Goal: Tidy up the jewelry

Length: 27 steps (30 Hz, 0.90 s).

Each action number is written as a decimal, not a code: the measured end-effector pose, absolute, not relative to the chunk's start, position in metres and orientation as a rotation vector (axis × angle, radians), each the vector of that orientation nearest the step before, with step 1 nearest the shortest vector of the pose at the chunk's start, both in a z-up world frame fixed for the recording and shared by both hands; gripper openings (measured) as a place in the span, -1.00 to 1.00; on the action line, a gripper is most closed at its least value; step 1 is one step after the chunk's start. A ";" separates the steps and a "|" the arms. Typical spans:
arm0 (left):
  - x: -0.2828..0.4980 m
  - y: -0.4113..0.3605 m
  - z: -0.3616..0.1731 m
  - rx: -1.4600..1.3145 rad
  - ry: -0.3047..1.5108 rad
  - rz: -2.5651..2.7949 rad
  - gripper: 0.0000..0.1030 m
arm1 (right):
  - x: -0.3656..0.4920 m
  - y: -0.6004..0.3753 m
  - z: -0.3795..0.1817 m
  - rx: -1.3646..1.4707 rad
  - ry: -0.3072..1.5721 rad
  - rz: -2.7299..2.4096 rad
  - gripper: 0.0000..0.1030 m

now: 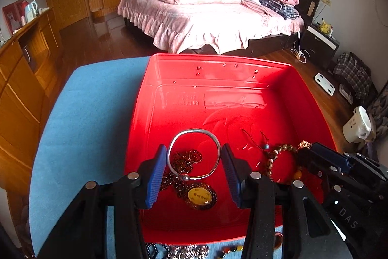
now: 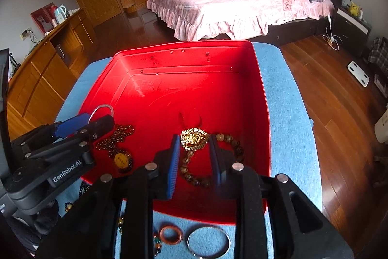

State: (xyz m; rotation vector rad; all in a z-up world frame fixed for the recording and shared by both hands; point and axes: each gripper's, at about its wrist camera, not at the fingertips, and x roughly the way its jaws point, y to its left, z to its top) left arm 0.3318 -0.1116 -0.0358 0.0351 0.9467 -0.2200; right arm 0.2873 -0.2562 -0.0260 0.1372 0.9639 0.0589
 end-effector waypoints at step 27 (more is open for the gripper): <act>0.341 -0.107 -0.047 0.055 0.950 -0.182 0.17 | 0.296 -0.266 -0.038 0.120 0.961 0.020 -0.29</act>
